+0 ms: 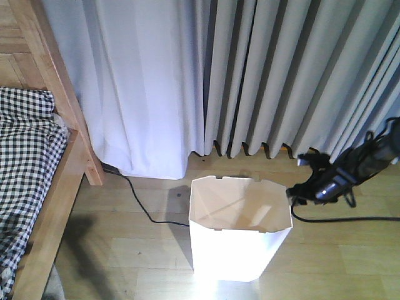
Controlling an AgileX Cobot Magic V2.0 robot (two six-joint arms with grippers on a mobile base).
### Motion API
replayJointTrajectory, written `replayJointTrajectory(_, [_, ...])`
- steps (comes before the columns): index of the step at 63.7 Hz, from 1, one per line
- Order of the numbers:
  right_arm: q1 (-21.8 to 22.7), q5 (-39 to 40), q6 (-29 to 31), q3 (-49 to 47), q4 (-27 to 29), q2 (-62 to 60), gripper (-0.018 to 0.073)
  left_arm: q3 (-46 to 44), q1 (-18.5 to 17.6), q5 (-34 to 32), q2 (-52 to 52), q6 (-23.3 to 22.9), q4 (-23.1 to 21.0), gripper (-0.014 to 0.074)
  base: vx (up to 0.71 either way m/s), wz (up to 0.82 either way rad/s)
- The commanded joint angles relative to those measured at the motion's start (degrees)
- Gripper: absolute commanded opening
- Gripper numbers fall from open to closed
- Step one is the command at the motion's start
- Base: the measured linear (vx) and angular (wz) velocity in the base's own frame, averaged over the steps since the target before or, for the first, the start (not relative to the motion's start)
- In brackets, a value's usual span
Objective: Move trash bin to bedside with robot
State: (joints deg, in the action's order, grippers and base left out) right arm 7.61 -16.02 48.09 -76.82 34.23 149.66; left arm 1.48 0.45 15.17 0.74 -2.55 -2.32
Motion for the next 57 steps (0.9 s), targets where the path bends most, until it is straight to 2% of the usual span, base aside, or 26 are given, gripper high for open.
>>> replayJointTrajectory(1, [0.31, 0.94, 2.95, 4.59, 0.44, -10.91, 0.0473, 0.67, 0.07, -3.97, 0.82, -0.35, -0.23, -0.0006, 0.0, 0.0])
replayJointTrajectory(15, [0.26, -0.03, 4.11, 15.59, -0.19, -33.45, 0.0473, 0.67, 0.07, -3.97, 0.82, -0.35, -0.23, -0.0006, 0.0, 0.0])
replayJointTrajectory(34, [0.26, -6.38, 3.86, 22.64, -1.14, -61.84, 0.0473, 0.67, 0.07, -3.97, 0.82, -0.35, -0.23, -0.0006, 0.0, 0.0])
replayJointTrajectory(45, [0.26, -6.98, 3.86, 26.79, 0.78, -77.35, 0.0473, 0.67, 0.07, -3.97, 0.82, -0.35, -0.23, -0.0006, 0.0, 0.0])
replayJointTrajectory(57, [0.26, -7.17, 3.91, 33.89, 6.24, -94.96, 0.0473, 0.67, 0.07, -3.97, 0.82, -0.35, -0.23, -0.0006, 0.0, 0.0])
